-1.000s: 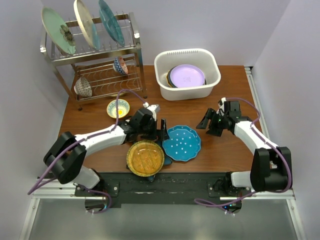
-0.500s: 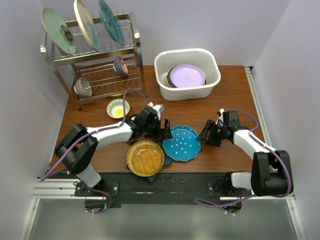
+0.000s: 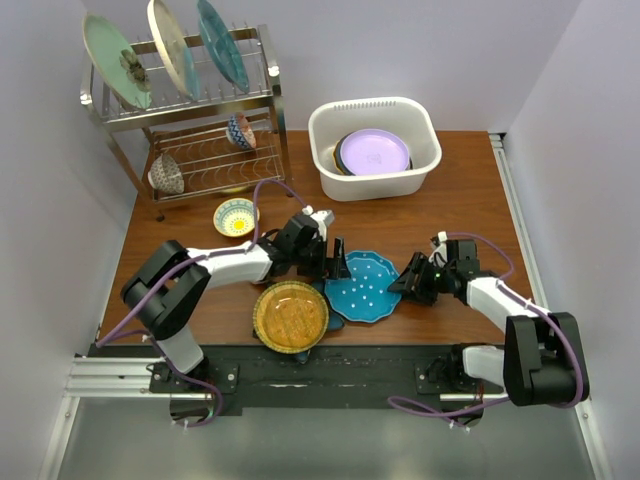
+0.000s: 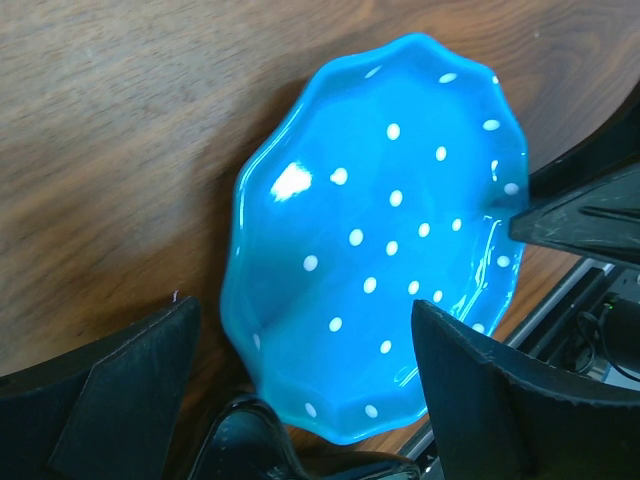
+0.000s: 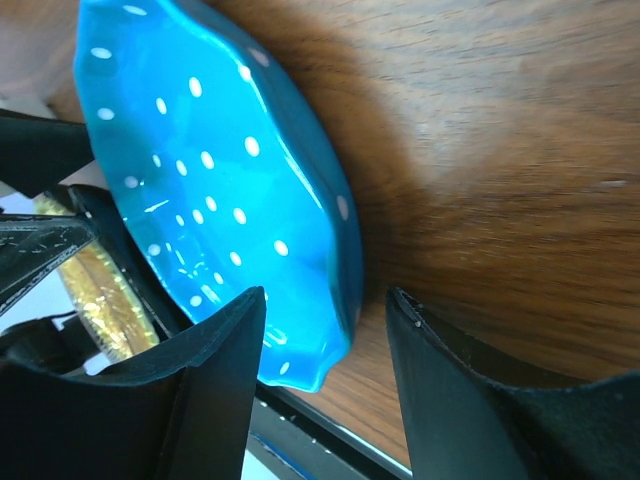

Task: Place the plates into the plastic bin on the countertop
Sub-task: Pick up the plate at the center of the board, then place the plate in the plastic bin.

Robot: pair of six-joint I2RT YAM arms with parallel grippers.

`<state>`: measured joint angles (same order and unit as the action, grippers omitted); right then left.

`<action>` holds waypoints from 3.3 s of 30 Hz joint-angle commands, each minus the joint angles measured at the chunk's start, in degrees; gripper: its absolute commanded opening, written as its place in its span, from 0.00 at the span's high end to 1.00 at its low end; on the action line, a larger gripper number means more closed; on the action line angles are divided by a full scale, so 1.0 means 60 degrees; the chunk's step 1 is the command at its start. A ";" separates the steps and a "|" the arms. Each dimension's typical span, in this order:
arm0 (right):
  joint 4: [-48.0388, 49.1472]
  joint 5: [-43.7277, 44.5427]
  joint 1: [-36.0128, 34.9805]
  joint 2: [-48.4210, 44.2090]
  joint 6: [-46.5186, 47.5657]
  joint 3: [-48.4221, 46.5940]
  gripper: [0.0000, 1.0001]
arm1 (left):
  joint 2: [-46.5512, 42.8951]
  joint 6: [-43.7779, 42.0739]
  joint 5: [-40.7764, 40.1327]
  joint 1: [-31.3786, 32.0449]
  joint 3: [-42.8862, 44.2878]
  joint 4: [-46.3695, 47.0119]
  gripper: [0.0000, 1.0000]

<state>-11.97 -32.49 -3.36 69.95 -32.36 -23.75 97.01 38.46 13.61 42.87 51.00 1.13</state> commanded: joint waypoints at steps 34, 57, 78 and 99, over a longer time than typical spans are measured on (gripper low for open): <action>0.0560 0.0581 -0.0027 0.0412 -0.0027 0.0223 0.98 | -0.0245 0.0065 0.0194 -0.0012 0.0273 0.0296 0.10; -0.0671 0.0801 -0.0041 -0.0526 0.0164 -0.0685 1.00 | -0.2193 -0.0096 -0.0554 -0.0012 0.0596 -0.0920 0.08; -0.1447 0.0933 -0.0027 -0.1171 0.0076 -0.1519 1.00 | -0.3073 -0.0286 -0.0803 -0.0041 0.0918 -0.1667 0.07; -0.1799 0.0728 -0.0027 -0.0834 0.0002 -0.3189 1.00 | -0.3615 -0.0477 -0.1594 -0.0041 0.1138 -0.2444 0.07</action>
<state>-26.41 -23.05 -3.68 65.36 -31.29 -36.91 76.16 36.82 5.02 42.54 54.96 -14.02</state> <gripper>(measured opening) 0.081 0.927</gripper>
